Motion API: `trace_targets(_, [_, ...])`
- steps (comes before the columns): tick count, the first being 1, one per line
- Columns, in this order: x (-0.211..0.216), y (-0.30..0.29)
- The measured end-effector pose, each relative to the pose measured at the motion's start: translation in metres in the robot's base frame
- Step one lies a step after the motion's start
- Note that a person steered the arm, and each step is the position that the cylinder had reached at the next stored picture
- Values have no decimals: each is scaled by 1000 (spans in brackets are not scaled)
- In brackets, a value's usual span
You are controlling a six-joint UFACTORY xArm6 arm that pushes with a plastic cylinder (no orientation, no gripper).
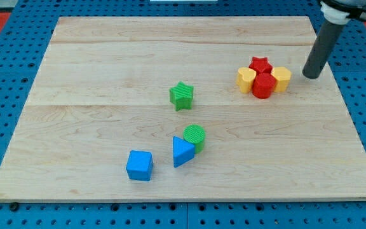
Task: Separate red blocks and the yellow blocks
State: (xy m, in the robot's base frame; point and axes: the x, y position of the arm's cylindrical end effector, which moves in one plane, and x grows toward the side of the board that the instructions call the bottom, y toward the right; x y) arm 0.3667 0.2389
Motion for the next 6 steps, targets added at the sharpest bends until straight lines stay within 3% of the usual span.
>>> trace_targets(3, [-2,-188])
trace_targets(4, [-7,-185])
trace_targets(6, [-9,-8])
